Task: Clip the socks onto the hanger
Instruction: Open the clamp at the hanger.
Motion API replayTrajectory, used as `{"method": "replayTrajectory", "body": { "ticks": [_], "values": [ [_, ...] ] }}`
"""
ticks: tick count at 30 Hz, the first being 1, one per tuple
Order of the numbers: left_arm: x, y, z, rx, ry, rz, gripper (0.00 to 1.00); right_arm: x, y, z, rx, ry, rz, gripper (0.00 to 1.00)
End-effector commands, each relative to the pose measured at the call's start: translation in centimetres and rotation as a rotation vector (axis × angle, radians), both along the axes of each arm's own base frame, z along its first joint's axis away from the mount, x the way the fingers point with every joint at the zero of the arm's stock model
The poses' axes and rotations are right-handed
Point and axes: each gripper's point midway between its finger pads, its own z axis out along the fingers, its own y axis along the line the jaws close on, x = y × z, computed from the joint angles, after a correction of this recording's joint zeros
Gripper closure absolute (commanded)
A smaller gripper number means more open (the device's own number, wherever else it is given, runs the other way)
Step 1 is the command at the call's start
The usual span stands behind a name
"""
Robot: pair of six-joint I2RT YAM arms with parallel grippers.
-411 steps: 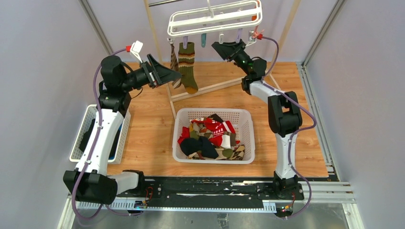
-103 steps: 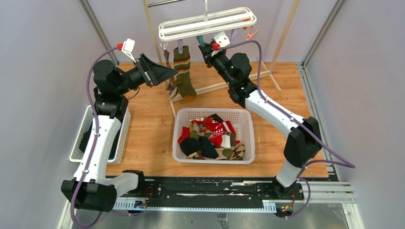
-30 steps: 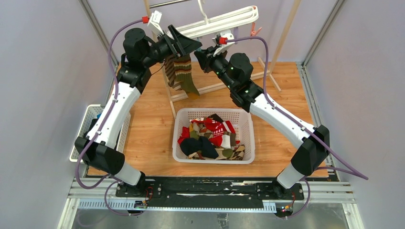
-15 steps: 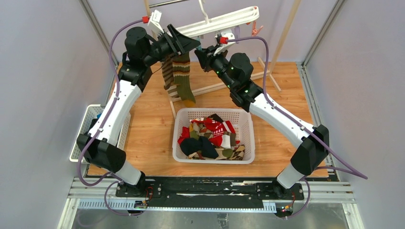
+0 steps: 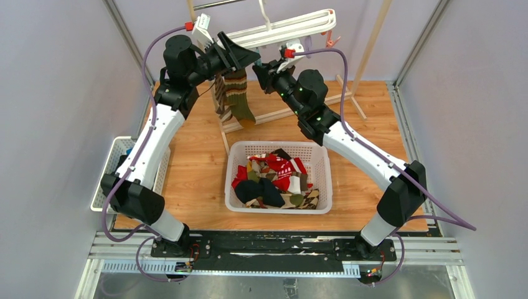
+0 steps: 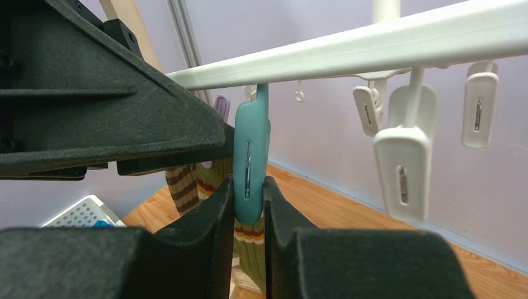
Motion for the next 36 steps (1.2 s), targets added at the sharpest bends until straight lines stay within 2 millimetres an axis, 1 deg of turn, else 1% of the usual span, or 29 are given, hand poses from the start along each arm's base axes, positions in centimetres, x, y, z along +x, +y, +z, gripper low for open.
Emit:
{"method": "replayTrajectory", "body": {
  "ticks": [1,5,7,10,15,19,21,23,24,26,28,29,31,32,33,36],
  "values": [
    [1.6,0.1,-1.2,0.01,0.03,0.05,0.39,-4.8,3.4,2.9,0.029,-0.106,0.208,1.0],
    [1.5,0.2,-1.3,0.016,0.034,0.057,0.36,-4.9,3.3,3.1,0.024,-0.115,0.205,1.0],
    [1.4,0.3,-1.6,0.016,0.042,0.062,0.32,-5.0,3.1,3.3,0.025,-0.12,0.203,1.0],
    [1.4,0.3,-1.7,0.009,0.048,0.061,0.32,-5.0,3.2,3.1,0.024,-0.116,0.208,1.0],
    [1.9,0.6,-0.6,0.008,0.019,0.078,0.43,-5.0,3.2,2.8,0.018,-0.107,0.209,1.0],
    [2.3,0.9,-0.1,0.006,0.004,0.093,0.51,-5.1,3.3,2.7,0.02,-0.104,0.213,1.0],
    [2.4,0.9,-0.1,0.006,-0.001,0.098,0.59,-5.2,3.4,2.7,0.02,-0.104,0.219,1.0],
    [2.4,0.9,0.0,0.009,-0.009,0.094,0.7,-5.2,3.4,2.7,0.02,-0.103,0.22,1.0],
    [2.4,0.9,0.0,0.01,-0.011,0.092,0.74,-5.2,3.4,2.6,0.02,-0.102,0.218,0.98],
    [2.3,0.8,0.0,0.013,-0.015,0.085,0.85,-5.2,3.2,2.5,0.021,-0.102,0.212,0.87],
    [2.2,0.8,0.0,0.013,-0.018,0.073,0.94,-5.3,2.8,2.5,0.023,-0.108,0.201,0.67],
    [2.1,0.8,-0.1,0.015,-0.019,0.072,0.97,-5.3,2.6,2.5,0.025,-0.114,0.192,0.61],
    [2.0,0.8,-0.2,0.021,-0.022,0.069,1.0,-5.2,1.9,2.5,0.03,-0.118,0.164,0.46],
    [1.8,0.8,-0.3,0.022,-0.023,0.064,1.0,-5.1,1.6,2.4,0.029,-0.117,0.15,0.35],
    [1.7,0.8,-0.2,0.024,-0.026,0.058,1.0,-5.2,1.2,2.5,0.028,-0.119,0.137,0.28],
    [1.5,0.7,-0.5,0.036,-0.023,0.045,1.0,-5.4,0.2,2.5,0.022,-0.12,0.104,0.25]
  ]
}}
